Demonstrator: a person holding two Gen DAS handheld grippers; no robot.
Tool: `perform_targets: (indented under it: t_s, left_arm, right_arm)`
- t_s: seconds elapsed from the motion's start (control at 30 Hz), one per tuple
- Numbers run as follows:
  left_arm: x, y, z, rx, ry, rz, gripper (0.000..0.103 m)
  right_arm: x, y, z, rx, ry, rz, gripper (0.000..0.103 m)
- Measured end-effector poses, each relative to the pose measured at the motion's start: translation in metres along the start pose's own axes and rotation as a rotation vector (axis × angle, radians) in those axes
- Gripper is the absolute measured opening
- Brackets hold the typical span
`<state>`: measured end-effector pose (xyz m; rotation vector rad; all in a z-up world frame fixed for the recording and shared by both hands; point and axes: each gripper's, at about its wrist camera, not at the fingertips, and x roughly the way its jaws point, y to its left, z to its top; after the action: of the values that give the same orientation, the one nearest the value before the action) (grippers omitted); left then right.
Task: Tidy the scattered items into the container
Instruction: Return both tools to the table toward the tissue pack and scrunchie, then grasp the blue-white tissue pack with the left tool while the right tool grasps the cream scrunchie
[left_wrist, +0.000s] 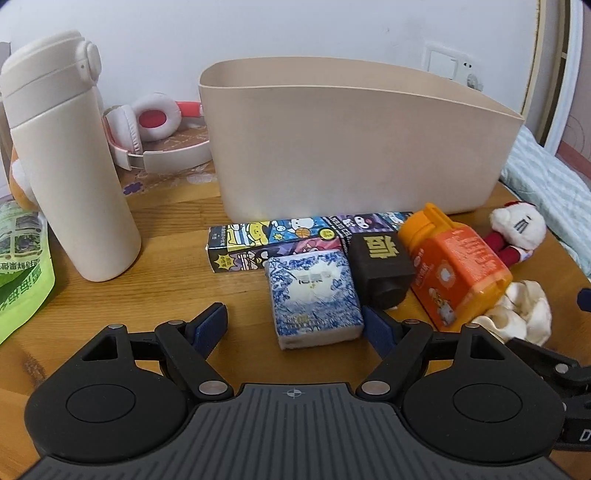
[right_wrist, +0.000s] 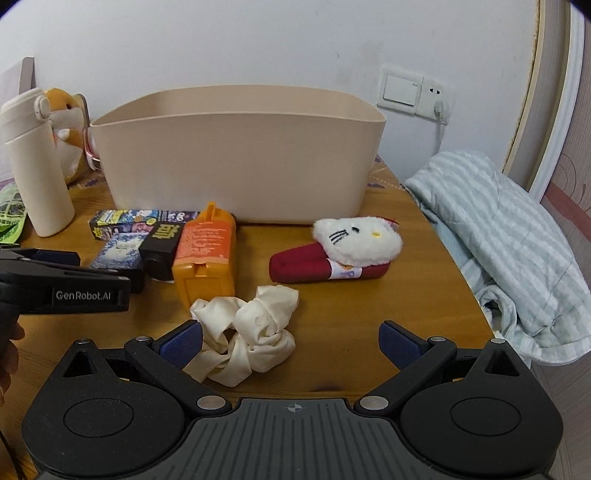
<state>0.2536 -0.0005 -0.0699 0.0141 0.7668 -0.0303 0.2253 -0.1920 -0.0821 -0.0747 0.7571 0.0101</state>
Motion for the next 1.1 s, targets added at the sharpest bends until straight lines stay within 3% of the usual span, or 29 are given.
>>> perform_targets:
  t_s: [0.5,0.63,0.8,0.87,0.9,0.97,1.1]
  left_arm:
    - [0.013,0.01,0.009,-0.001,-0.033,0.033,0.081]
    - [0.012,0.01,0.008,0.004,-0.038,0.016,0.074]
    - [0.009,0.007,0.008,0.024,-0.043,-0.007,0.056]
    - [0.007,0.005,0.007,0.029,-0.047,-0.01,0.051]
    - [0.006,0.005,0.006,0.029,-0.049,-0.01,0.049]
    - [0.005,0.004,0.006,0.03,-0.048,-0.01,0.048]
    - [0.0,0.004,0.003,0.009,-0.05,0.0,0.047]
  right_arm:
    - [0.015,0.0,-0.001,-0.004,0.012,0.001,0.1]
    - [0.019,0.0,-0.001,0.004,0.021,0.03,0.086]
    - [0.02,-0.004,-0.003,0.024,0.022,0.085,0.073]
    - [0.018,-0.004,-0.003,0.016,0.013,0.107,0.056]
    - [0.018,-0.004,-0.004,0.013,0.011,0.114,0.053]
    - [0.017,-0.003,-0.003,0.005,0.006,0.13,0.035]
    - [0.014,-0.001,-0.003,-0.011,0.009,0.142,0.021]
